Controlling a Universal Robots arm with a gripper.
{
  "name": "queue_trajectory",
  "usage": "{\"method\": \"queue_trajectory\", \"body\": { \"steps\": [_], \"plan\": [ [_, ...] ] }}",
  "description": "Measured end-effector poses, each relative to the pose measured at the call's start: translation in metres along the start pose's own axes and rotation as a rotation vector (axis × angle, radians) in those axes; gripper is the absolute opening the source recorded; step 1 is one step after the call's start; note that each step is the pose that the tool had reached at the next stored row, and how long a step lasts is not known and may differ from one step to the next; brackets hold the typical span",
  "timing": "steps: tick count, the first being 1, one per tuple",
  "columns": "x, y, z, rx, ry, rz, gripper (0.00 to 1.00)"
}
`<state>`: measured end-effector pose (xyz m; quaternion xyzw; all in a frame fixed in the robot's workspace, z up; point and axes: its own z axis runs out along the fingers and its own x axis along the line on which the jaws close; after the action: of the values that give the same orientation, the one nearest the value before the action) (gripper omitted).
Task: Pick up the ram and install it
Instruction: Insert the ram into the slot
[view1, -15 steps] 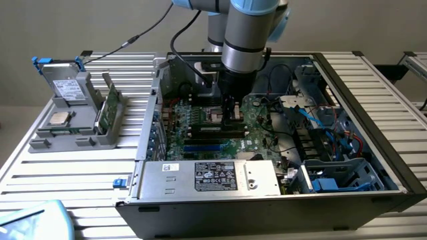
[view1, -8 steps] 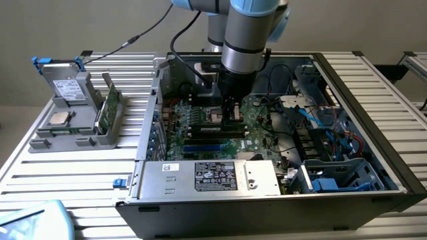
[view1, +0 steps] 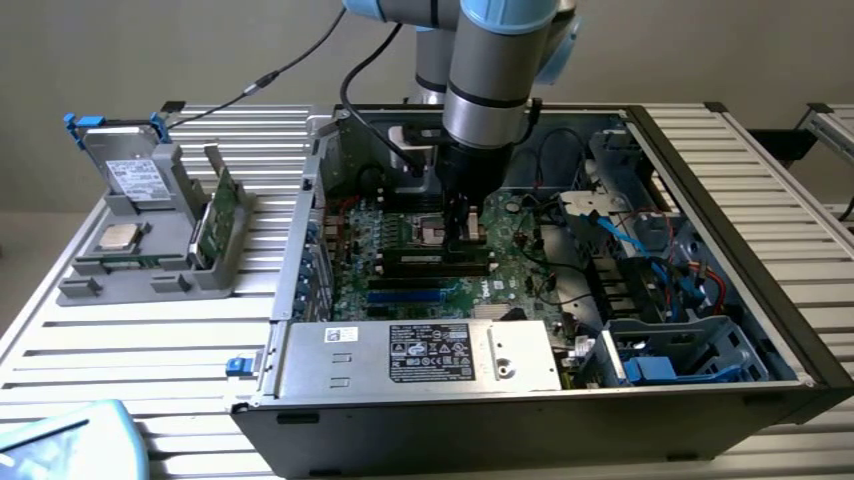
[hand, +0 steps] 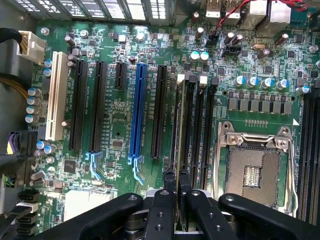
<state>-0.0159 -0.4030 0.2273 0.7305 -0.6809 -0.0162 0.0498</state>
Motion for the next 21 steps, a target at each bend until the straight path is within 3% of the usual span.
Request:
{"method": "queue_trajectory", "body": {
  "steps": [21],
  "plan": [
    [0.0035, 0.0001, 0.0005, -0.001, -0.0021, 0.007, 0.14]
  ]
}}
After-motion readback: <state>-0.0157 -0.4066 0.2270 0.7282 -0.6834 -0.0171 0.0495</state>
